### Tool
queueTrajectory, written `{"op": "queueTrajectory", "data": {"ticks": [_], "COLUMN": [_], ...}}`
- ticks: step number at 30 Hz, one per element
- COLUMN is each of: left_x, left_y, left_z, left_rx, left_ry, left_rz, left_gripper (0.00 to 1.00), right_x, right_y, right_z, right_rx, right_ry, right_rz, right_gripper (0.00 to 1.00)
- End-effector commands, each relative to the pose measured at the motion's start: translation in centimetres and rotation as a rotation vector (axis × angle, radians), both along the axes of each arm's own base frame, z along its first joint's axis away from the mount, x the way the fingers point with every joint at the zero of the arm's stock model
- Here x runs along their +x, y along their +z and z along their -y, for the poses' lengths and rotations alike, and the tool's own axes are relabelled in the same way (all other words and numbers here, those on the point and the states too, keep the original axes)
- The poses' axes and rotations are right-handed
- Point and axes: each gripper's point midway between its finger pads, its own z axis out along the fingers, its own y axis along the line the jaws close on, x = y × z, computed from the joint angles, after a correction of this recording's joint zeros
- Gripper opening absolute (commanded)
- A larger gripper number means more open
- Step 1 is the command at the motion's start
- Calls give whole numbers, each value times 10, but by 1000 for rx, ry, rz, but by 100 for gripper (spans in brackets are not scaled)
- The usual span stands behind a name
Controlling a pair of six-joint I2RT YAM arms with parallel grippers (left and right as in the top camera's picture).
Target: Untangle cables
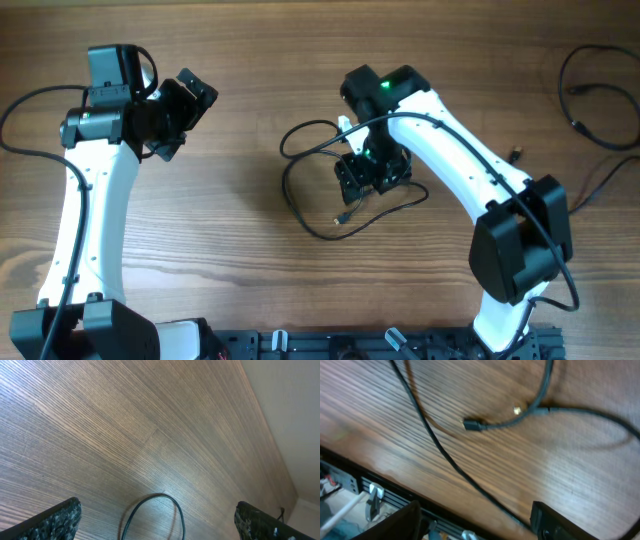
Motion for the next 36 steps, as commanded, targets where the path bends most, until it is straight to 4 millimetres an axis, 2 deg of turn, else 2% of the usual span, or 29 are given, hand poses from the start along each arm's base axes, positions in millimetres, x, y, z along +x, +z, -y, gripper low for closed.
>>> {"op": "queueTrajectory", "data": {"ticks": [1, 3, 5, 6, 8, 10, 12, 15, 17, 18, 20, 23, 25, 27, 32, 34, 36], "left_x": [2, 2, 2, 2, 2, 2, 2, 2, 2, 2, 2, 2, 2, 2, 2, 2, 2], "left_y": [-1, -1, -1, -1, -1, -1, -1, -1, -1, -1, -1, -1, -1, -1, -1, -1, -1], "left_z": [-4, -4, -4, -4, -4, -4, -4, -4, -4, -4, -4, -4, -4, -4, -4, -4, -4], "left_rx": [14, 15, 15, 14, 14, 14, 14, 14, 14, 14, 14, 14, 14, 14, 14, 14, 14], "left_ry": [1, 1, 1, 1, 0, 1, 1, 1, 1, 1, 1, 1, 1, 1, 1, 1, 1], "left_rz": [0, 0, 0, 0, 0, 0, 0, 0, 0, 0, 0, 0, 0, 0, 0, 0, 0], "left_gripper": [100, 100, 100, 100, 100, 100, 100, 100, 100, 100, 100, 100, 100, 100, 100, 100, 100], "right_x": [12, 11, 2, -3, -17, -27, -32, -22, -6, 9, 39, 72, 82, 86, 85, 75, 66], "right_y": [19, 22, 15, 11, -4, -26, -45, -66, -72, -72, -67, -59, -61, -70, -82, -83, -76], "right_z": [28, 34, 34, 34, 35, 21, 5, -2, -10, -19, -39, -52, -54, -58, -66, -69, -83], "right_rx": [-230, -299, -336, -355, -400, -351, -277, -223, -156, -94, 41, 128, 138, 142, 161, 167, 246], "right_ry": [-310, -416, -464, -494, -594, -639, -652, -698, -704, -684, -606, -621, -651, -655, -648, -630, -516], "right_rz": [132, 173, 156, 144, 101, 38, -4, 35, 88, 131, 239, 367, 398, 397, 365, 317, 267], "right_gripper": [72, 74, 90, 93, 92, 92, 99, 99, 99, 98, 93, 79, 74, 72, 64, 39, 20]}}
